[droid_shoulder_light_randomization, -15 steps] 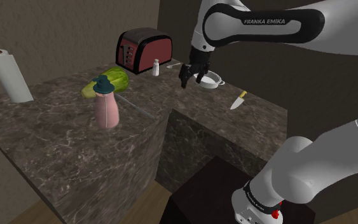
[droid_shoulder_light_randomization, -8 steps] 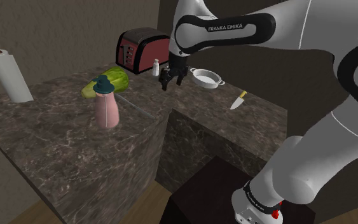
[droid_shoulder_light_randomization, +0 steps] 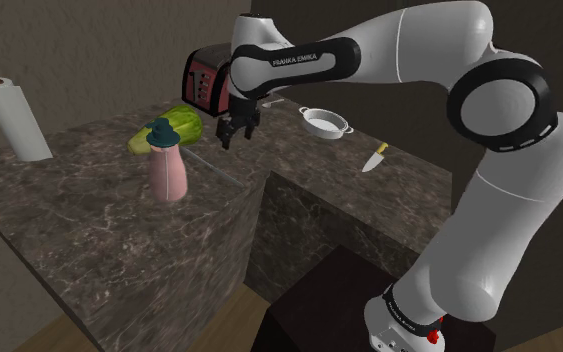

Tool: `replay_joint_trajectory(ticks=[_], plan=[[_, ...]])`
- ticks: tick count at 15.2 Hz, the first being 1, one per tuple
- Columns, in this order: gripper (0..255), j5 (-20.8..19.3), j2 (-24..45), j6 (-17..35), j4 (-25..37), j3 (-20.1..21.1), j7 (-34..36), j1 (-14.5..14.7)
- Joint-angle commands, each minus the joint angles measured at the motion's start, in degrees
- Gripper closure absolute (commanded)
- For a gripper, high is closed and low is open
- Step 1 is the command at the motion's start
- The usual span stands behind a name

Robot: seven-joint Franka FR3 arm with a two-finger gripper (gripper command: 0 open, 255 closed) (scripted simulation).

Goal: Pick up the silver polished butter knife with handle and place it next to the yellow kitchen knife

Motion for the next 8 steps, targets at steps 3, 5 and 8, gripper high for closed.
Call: replay_joint_trajectory(ticks=[3, 5, 8], plan=[[0, -0.26, 7.9, 0.1, 7.97, 0.98, -0.68, 1.07], [0, -0.5, 12.24, -0.2, 12.68, 1.41, -1.02, 1.66], [0, -0.81, 17.28, -0.9, 18.52, 1.85, -1.41, 2.4]])
